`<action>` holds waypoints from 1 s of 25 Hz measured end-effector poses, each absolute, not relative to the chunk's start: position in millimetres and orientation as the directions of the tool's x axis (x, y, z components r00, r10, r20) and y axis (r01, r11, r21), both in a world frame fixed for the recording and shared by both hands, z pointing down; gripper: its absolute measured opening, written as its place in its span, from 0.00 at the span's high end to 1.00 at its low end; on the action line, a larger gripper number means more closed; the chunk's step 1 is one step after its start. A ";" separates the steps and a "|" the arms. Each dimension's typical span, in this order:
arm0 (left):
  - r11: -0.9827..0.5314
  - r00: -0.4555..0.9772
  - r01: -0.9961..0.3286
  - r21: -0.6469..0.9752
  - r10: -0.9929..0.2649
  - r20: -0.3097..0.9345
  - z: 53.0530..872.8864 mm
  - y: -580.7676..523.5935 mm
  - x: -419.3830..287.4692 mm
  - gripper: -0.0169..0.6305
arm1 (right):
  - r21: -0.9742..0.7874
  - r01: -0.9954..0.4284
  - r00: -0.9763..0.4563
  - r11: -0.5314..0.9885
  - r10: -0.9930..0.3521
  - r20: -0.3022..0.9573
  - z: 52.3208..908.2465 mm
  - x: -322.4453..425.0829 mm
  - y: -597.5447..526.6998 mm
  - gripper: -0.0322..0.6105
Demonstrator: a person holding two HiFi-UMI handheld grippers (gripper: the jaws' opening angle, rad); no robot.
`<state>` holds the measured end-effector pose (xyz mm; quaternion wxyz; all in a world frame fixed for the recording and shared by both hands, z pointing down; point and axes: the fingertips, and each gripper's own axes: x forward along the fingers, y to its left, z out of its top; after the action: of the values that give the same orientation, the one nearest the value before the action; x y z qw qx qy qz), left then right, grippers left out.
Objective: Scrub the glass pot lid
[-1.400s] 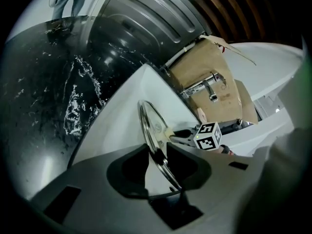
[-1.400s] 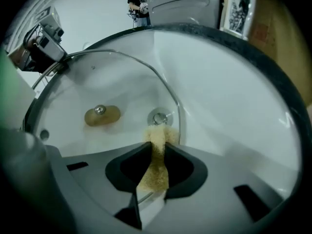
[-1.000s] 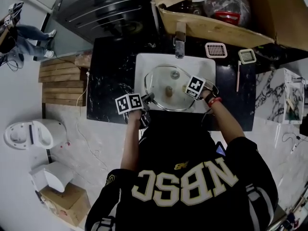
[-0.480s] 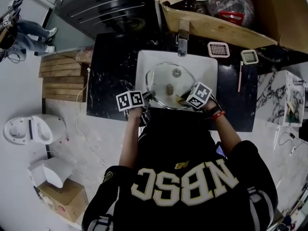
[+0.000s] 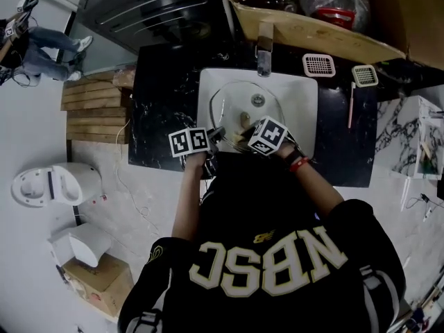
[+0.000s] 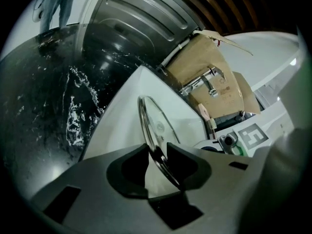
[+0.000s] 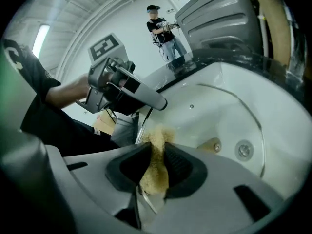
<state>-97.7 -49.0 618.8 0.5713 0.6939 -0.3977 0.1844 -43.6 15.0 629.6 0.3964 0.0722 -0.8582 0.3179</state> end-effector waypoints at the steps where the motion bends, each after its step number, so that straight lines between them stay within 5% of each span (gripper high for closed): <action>1: -0.037 0.608 -0.771 0.635 -0.336 0.719 619.6 -49.1 -98.9 0.77 | -0.476 -0.379 -0.676 0.793 0.115 0.728 630.9 -47.6 11.5 0.81; 15: 0.041 0.644 -0.729 0.683 -0.299 0.705 622.3 -49.5 -107.7 0.81 | -0.392 -0.334 -0.775 0.857 -0.012 0.632 646.3 -84.7 -38.1 0.81; 25: 0.030 0.588 -0.783 0.622 -0.292 0.754 624.2 -41.9 -106.1 0.80 | -0.306 -0.580 -0.714 0.755 -0.291 0.637 675.9 -92.3 -127.0 0.81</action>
<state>-106.1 -41.9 624.2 0.5932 0.6649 -0.4039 0.2068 -92.3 -127.0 675.9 0.2889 0.2444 -0.8910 0.2508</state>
